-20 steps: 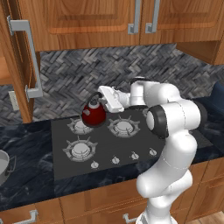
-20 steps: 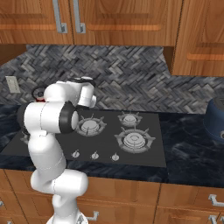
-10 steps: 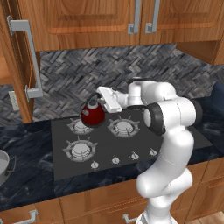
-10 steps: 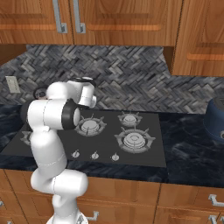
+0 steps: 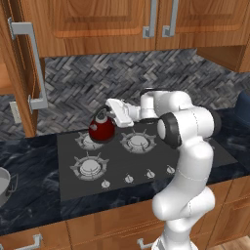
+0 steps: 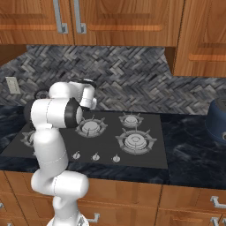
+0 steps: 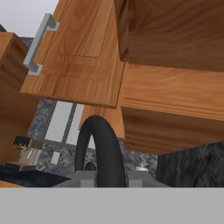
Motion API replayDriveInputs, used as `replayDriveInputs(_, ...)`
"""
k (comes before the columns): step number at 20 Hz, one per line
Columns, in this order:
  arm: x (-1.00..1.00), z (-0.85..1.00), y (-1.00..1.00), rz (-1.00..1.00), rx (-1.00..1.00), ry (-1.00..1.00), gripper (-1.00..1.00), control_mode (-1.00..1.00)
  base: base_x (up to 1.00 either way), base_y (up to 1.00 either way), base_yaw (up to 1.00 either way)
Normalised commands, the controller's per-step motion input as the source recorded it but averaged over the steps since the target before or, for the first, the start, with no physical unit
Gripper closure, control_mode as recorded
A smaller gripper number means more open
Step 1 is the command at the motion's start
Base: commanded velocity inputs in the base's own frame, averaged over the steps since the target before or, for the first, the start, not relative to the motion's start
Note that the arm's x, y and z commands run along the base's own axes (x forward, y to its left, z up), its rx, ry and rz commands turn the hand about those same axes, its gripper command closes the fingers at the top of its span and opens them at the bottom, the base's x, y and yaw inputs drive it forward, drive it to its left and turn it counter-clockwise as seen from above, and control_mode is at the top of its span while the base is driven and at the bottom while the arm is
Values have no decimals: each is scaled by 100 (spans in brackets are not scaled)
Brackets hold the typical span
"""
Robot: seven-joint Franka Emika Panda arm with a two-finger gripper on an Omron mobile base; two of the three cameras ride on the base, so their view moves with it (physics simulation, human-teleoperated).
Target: Pick the kettle from the cabinet and place it on a stove burner. Then pick the pot from the counter and place it on another stove burner. Finally, turn both burners on.
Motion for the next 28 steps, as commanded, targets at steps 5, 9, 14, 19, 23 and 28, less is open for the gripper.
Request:
replayDriveInputs(5,16,-11,4,0,0,0,100,-100,0,0,0)
replayDriveInputs(9,19,-8,1,-1,0,0,100,-100,0,0,0)
replayDriveInputs(14,19,-9,1,-1,0,0,100,-100,0,0,0)
replayDriveInputs(19,17,-13,5,0,0,0,100,-100,0,0,0)
replayDriveInputs(23,17,-16,7,0,0,0,100,-100,0,0,0)
replayDriveInputs(28,19,-15,5,0,0,0,100,-100,0,0,0)
